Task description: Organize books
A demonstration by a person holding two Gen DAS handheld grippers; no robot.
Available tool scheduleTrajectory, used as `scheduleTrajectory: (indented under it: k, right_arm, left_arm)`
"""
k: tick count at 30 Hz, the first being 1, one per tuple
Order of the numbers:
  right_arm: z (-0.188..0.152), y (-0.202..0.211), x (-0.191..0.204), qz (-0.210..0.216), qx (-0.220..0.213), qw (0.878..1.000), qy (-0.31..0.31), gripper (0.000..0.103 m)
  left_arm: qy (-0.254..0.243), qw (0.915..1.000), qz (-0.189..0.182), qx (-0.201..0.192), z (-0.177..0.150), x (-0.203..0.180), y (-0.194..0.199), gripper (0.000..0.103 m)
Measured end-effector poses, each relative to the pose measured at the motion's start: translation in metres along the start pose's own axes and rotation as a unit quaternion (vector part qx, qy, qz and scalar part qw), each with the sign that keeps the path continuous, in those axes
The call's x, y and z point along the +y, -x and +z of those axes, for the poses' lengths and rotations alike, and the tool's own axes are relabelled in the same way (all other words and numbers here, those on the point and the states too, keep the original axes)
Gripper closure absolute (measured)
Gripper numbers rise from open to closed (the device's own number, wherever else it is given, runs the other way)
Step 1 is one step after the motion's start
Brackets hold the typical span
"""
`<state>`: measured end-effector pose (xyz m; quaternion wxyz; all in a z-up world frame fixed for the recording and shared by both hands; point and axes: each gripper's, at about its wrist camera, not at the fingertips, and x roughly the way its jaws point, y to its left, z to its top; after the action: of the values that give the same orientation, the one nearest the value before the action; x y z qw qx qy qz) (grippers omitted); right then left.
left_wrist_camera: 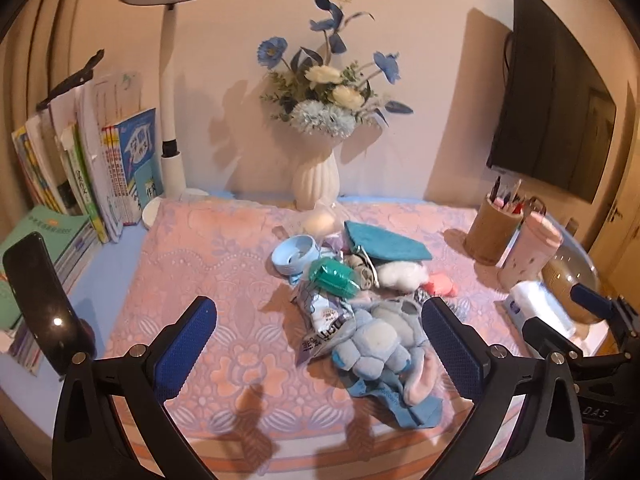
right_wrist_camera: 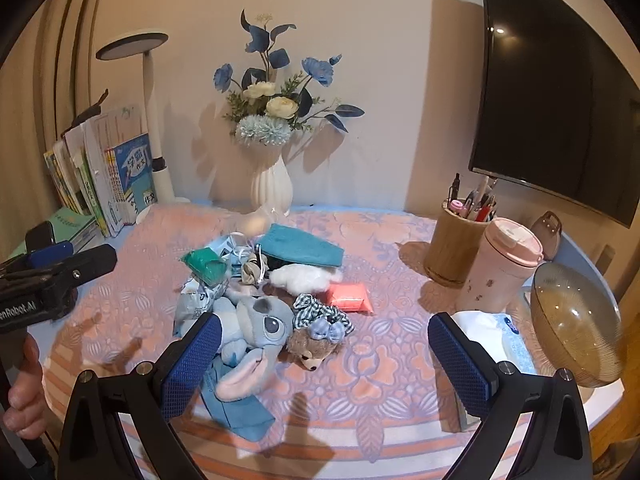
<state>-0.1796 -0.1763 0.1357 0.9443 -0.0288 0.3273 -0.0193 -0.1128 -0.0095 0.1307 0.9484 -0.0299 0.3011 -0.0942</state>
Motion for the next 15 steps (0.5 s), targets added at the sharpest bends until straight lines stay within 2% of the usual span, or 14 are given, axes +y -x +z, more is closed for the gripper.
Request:
scheduleTrajectory:
  k: [4,7,15]
  right_arm:
    - [-0.025,-0.023,-0.012,0.018,0.005,1.000,-0.001,0.000]
    - [-0.034,-0.050,-0.016,0.034,0.032,0.999,-0.016,0.000]
    - [-0.040,-0.070,-0.017,0.045,0.053,0.997,-0.031,0.000]
  left_arm:
    - [0.008,0.9997,-0.012,0.021,-0.027,0.004,-0.013,0.003]
    - [0.018,0.9983,-0.029,0.046,-0.034,0.011,-0.021,0.006]
    - [0.017,0.9969,-0.040,0.066,-0.030,0.012,-0.026,0.006]
